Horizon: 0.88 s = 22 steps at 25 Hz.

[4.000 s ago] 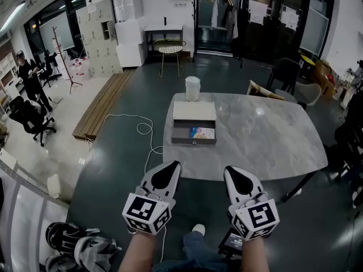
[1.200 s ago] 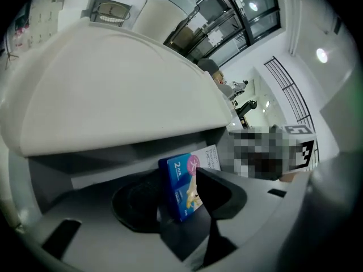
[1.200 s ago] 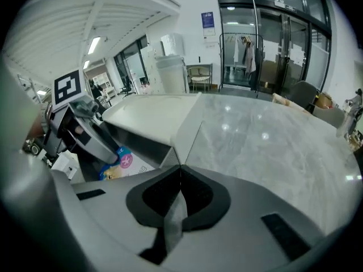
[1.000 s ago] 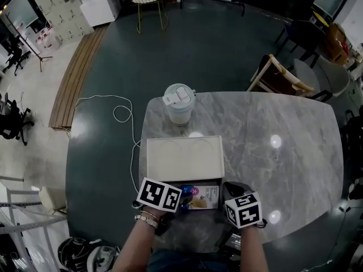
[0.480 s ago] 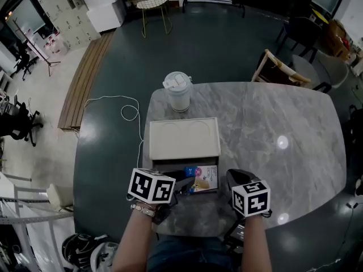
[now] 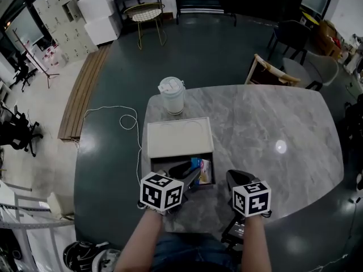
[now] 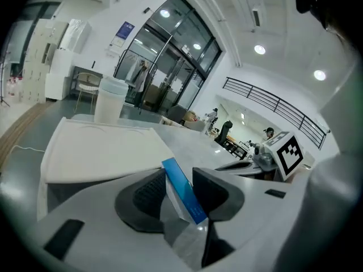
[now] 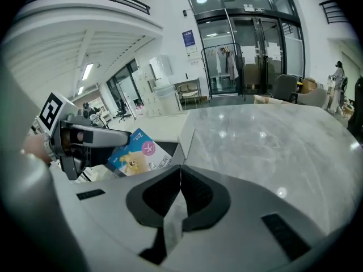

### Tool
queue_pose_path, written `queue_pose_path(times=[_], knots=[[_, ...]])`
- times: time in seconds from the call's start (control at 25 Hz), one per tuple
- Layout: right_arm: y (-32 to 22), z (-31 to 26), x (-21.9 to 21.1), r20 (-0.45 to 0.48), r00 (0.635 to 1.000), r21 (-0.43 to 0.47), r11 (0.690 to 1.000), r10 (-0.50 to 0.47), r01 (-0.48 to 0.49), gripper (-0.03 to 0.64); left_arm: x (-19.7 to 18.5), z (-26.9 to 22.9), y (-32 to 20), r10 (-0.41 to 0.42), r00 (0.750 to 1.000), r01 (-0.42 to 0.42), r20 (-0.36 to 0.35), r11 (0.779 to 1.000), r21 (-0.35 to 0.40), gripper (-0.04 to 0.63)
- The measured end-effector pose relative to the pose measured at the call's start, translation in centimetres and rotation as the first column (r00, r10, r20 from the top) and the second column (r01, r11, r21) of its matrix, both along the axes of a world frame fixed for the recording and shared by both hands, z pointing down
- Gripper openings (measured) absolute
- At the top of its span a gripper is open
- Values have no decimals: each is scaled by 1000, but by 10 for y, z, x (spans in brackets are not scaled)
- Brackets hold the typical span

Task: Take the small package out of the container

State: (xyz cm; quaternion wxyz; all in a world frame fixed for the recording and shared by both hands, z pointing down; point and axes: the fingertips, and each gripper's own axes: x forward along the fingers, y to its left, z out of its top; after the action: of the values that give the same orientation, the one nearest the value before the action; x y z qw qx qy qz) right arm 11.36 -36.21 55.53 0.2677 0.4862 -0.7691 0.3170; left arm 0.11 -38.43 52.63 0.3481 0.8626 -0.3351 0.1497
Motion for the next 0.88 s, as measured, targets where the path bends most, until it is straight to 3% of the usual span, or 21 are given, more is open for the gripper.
queue_pose_path(times=[0.08,0.24,0.36,0.56,0.68,0.88], knots=[[0,0,1,-1,1000,6,1000,4,-4,26,6,0,0,-11,999,11,-38,1000,-6,155],[0,-10,6,-19,1000,22,1000,6,-6,26,8,-1,1,-31,997,23,-71,994,-104,153],[-1,-19,12,-29,999,40,999,15,-14,26,4,3,0,-5,999,-2,-33,978,-206,144],[-5,-29,17,-36,999,67,998,15,-13,26,-12,20,6,55,996,-26,73,934,-357,129],[-5,-35,16,-38,999,83,997,4,-1,26,-17,19,9,23,998,-1,53,927,-374,106],[-8,-52,18,-27,1000,126,992,-1,5,26,-23,0,10,-54,998,40,-33,939,-340,86]])
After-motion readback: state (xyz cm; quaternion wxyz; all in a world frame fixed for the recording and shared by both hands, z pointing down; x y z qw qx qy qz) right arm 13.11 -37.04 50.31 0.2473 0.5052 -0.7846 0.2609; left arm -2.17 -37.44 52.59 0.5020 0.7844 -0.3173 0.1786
